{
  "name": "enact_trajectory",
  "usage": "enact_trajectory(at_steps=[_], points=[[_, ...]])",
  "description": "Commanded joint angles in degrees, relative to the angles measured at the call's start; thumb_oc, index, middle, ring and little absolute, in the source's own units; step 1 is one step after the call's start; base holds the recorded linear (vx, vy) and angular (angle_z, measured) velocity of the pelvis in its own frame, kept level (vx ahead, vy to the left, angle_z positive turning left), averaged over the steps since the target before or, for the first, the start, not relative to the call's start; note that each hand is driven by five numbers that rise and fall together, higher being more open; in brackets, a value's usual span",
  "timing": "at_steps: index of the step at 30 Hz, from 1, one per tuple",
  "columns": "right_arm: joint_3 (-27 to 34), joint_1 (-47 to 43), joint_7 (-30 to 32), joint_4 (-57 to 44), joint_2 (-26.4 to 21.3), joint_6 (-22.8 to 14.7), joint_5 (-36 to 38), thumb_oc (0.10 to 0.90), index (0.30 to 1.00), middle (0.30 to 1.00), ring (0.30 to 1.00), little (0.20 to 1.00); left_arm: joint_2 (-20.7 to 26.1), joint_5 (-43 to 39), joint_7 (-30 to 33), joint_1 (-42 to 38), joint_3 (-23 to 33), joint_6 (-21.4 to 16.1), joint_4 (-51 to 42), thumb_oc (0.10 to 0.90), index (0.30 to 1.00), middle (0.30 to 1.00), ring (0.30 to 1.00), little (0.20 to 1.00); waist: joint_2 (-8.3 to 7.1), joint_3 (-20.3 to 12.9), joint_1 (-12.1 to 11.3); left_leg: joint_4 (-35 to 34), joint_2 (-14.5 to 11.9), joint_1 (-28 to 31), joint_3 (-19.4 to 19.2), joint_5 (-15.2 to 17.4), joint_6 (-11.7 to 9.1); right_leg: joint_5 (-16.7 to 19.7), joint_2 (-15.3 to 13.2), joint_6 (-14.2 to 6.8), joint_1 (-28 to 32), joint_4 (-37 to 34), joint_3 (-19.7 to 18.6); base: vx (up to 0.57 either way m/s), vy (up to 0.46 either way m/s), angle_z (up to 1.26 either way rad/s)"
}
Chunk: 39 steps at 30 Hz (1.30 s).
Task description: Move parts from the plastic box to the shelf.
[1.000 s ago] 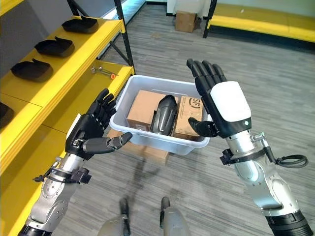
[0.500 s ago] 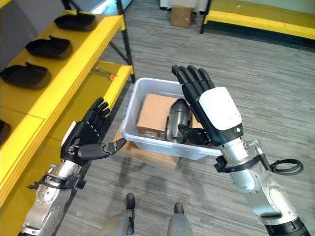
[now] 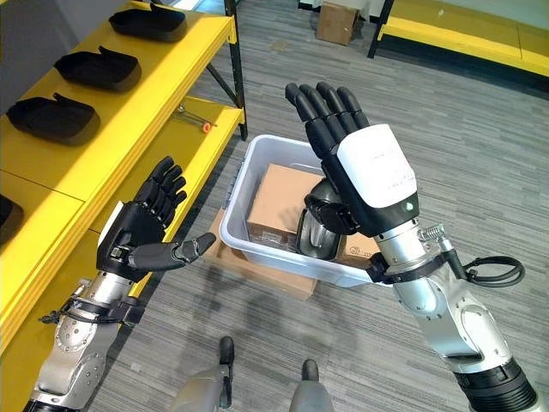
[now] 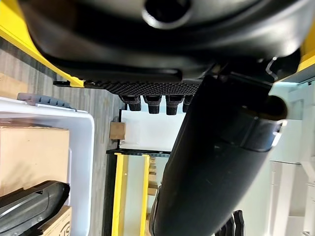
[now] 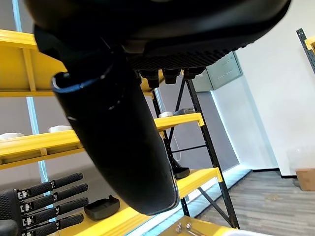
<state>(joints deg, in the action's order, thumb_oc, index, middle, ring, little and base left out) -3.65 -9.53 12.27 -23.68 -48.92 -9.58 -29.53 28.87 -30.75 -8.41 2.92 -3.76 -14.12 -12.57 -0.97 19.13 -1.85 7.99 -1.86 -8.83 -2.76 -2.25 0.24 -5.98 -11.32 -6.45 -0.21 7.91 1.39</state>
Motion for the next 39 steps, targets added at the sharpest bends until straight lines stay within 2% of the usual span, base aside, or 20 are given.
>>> enact_trajectory(at_steps=[1, 2, 3, 5, 7, 8, 9, 10, 11, 12, 13, 14, 17, 21, 26, 33, 39], points=[[1.46, -4.59, 3.28, -0.98, -0.14, -1.56, -2.51, 0.900, 1.000, 1.000, 1.000, 1.000, 2.78, -0.86, -3.59, -0.46, 3.89, -4.09, -7.55, 0.900, 1.000, 1.000, 1.000, 1.000, -1.34, -6.13, -1.23, 2.26, 2.19, -1.33, 0.46, 8.34, 3.74, 3.73, -0.87, 0.85, 0.70, 19.89, 2.89, 0.16, 0.238, 0.06], [1.46, -4.00, 3.40, -0.65, 0.47, -2.05, -3.28, 0.900, 1.000, 1.000, 1.000, 1.000, 2.46, -1.60, -4.33, -0.16, 3.88, -3.19, -8.04, 0.900, 1.000, 1.000, 1.000, 1.000, -0.83, -5.95, -1.26, 2.32, 2.52, -0.70, 1.01, 8.90, 4.74, 6.34, -0.64, 1.01, -2.76, 26.98, 2.12, 0.13, 0.166, -0.07], [1.16, -3.79, 3.39, -0.67, 0.78, -1.94, -3.60, 0.900, 1.000, 1.000, 1.000, 1.000, 2.22, -1.57, -4.94, 0.25, 3.95, -2.78, -8.41, 0.900, 1.000, 1.000, 1.000, 1.000, -0.61, -5.73, -1.23, 2.07, 2.71, 0.16, 1.12, 9.25, 5.22, 7.30, -0.13, 0.95, -5.27, 31.12, 1.51, 0.12, 0.134, -0.33], [0.39, -4.33, 3.54, -0.12, 1.40, -2.41, -3.71, 0.900, 1.000, 1.000, 1.000, 1.000, 2.37, -1.18, -5.08, 1.30, 3.26, -3.07, -8.99, 0.900, 1.000, 1.000, 1.000, 1.000, -0.21, -4.92, -0.64, 0.74, 2.49, 2.23, 0.91, 9.43, 5.37, 8.41, 0.73, 1.01, -11.75, 32.70, 0.88, 0.10, -0.015, -0.45], [-0.31, -5.77, 3.29, 0.18, 1.06, -2.72, -3.58, 0.900, 1.000, 1.000, 1.000, 1.000, 2.97, -1.84, -4.58, 1.02, 2.37, -3.77, -8.50, 0.900, 1.000, 1.000, 1.000, 1.000, -0.28, -4.58, -0.06, -0.98, 1.52, 3.38, 1.62, 9.16, 4.46, 6.19, 1.18, 1.38, -13.08, 23.45, 0.41, 0.11, -0.214, -0.32], [-0.48, -6.50, 2.99, 0.10, 0.77, -2.40, -3.56, 0.900, 1.000, 1.000, 1.000, 1.000, 3.31, -2.23, -4.11, 0.40, 1.88, -3.80, -8.29, 0.900, 1.000, 1.000, 1.000, 1.000, -0.54, -4.38, 0.26, -1.98, 1.06, 4.03, 2.23, 9.07, 3.85, 6.12, 0.80, 1.14, -13.17, 15.64, 0.14, 0.14, -0.359, -0.28], [-0.59, -7.25, 2.36, 0.11, 0.64, -2.11, -3.43, 0.900, 1.000, 1.000, 1.000, 1.000, 3.63, -2.49, -3.53, -0.68, 1.63, -3.47, -8.13, 0.900, 1.000, 1.000, 1.000, 1.000, -0.82, -4.08, 0.79, -3.17, 0.39, 5.04, 2.56, 9.50, 3.22, 7.61, 0.06, 0.05, -12.82, 6.17, -0.14, 0.13, -0.339, -0.16], [-0.64, -7.43, 2.20, 0.07, 0.66, -2.07, -3.57, 0.900, 1.000, 1.000, 1.000, 1.000, 3.59, -2.18, -3.37, -0.96, 1.43, -3.58, -7.99, 0.900, 1.000, 1.000, 1.000, 1.000, -0.99, -3.82, 1.12, -3.53, 0.18, 5.69, 2.69, 9.84, 2.98, 9.43, -0.33, -0.67, -13.19, 2.75, -0.41, 0.15, -0.329, -0.03], [-0.71, -7.79, 1.81, 0.19, 0.74, -1.79, -3.95, 0.900, 1.000, 1.000, 1.000, 1.000, 3.59, -1.39, -2.87, -1.41, 0.83, -3.89, -7.90, 0.900, 1.000, 1.000, 1.000, 1.000, -1.04, -3.18, 1.58, -4.01, -0.50, 7.22, 2.96, 10.60, 2.66, 12.90, -0.92, -1.79, -14.87, -1.29, -1.10, 0.12, -0.262, 0.04], [-0.78, -8.04, 1.63, 0.53, 0.93, -1.46, -4.17, 0.900, 1.000, 1.000, 1.000, 1.000, 3.53, -1.03, -2.30, -1.64, 0.12, -4.05, -8.03, 0.900, 1.000, 1.000, 1.000, 1.000, -0.80, -2.59, 1.86, -4.18, -1.45, 8.63, 3.07, 11.36, 2.50, 14.68, -0.82, -2.30, -17.28, -1.41, -2.07, 0.13, -0.296, 0.12], [-0.63, -7.91, 2.02, 0.62, 0.60, -0.83, -4.05, 0.900, 1.000, 1.000, 1.000, 1.000, 3.53, -1.25, -2.24, -1.73, -0.40, -4.20, -8.36, 0.900, 1.000, 1.000, 1.000, 1.000, -0.92, -2.74, 2.21, -4.98, -1.59, 9.09, 2.76, 11.70, 2.43, 13.93, -0.28, -3.11, -16.57, -2.70, -3.21, 0.11, -0.365, 0.23], [1.24, -5.49, 3.63, 0.30, -0.87, -0.71, -2.92, 0.900, 1.000, 1.000, 1.000, 1.000, 4.11, -1.16, -2.67, -1.07, -0.57, -5.31, -8.46, 0.900, 1.000, 1.000, 1.000, 1.000, -1.79, -3.24, 3.14, -5.17, -0.94, 8.67, 2.82, 11.58, 1.91, 14.39, -0.16, -3.88, -13.52, -7.02, -3.87, 0.12, -0.315, 0.32], [2.36, -5.15, 4.81, 0.88, -1.26, 0.41, -1.78, 0.900, 1.000, 1.000, 1.000, 1.000, 4.03, -1.85, -1.24, -1.58, -2.12, -5.67, -8.13, 0.900, 1.000, 1.000, 1.000, 1.000, -2.02, -3.03, 3.53, -4.25, -2.19, 9.12, 2.62, 11.94, 0.62, 14.02, -0.13, -3.30, -11.64, -5.90, -2.69, 0.07, -0.186, 0.84], [3.77, -4.73, 5.90, 0.39, -2.33, 1.00, -0.07, 0.900, 1.000, 1.000, 1.000, 1.000, 2.19, -1.81, -1.16, 0.08, -1.89, -6.01, -8.46, 0.900, 1.000, 1.000, 1.000, 1.000, -1.07, -3.71, 4.66, -7.59, -3.94, 12.07, 0.58, 9.60, -1.18, 11.51, 0.61, -2.46, -8.93, -6.33, -1.48, 0.10, -0.065, 0.23], [5.07, -4.57, 8.22, 1.35, -3.25, 2.12, 1.19, 0.900, 1.000, 1.000, 1.000, 1.000, 2.02, -2.21, -0.25, 1.14, -1.81, -6.25, -8.41, 0.900, 1.000, 1.000, 1.000, 1.000, -0.33, -4.52, 5.40, -7.89, -5.00, 13.02, -0.55, 8.84, -1.86, 9.56, 1.12, -1.34, -7.47, -5.51, -1.03, 0.09, -0.069, -0.15], [7.48, -4.34, 12.84, 2.82, -2.33, 4.42, 2.24, 0.900, 1.000, 1.000, 1.000, 1.000, 1.59, -2.32, 1.39, 1.14, -2.06, -4.96, -8.68, 0.900, 1.000, 1.000, 1.000, 1.000, 0.54, -5.41, 6.85, -8.39, -6.32, 13.96, -1.80, 7.98, -2.64, 8.41, 1.87, -0.70, -6.13, -5.17, -1.65, 0.09, -0.052, -0.10], [9.40, -2.55, 12.32, 3.20, -2.20, 5.09, 0.57, 0.900, 1.000, 1.000, 1.000, 1.000, 1.52, -2.97, 1.67, 1.22, -1.92, -4.49, -8.77, 0.900, 1.000, 1.000, 1.000, 1.000, 1.08, -5.77, 7.81, -8.89, -7.12, 14.29, -3.04, 7.42, -3.21, 8.11, 1.90, -0.65, -5.29, -5.66, -1.86, 0.06, -0.029, -0.07]])
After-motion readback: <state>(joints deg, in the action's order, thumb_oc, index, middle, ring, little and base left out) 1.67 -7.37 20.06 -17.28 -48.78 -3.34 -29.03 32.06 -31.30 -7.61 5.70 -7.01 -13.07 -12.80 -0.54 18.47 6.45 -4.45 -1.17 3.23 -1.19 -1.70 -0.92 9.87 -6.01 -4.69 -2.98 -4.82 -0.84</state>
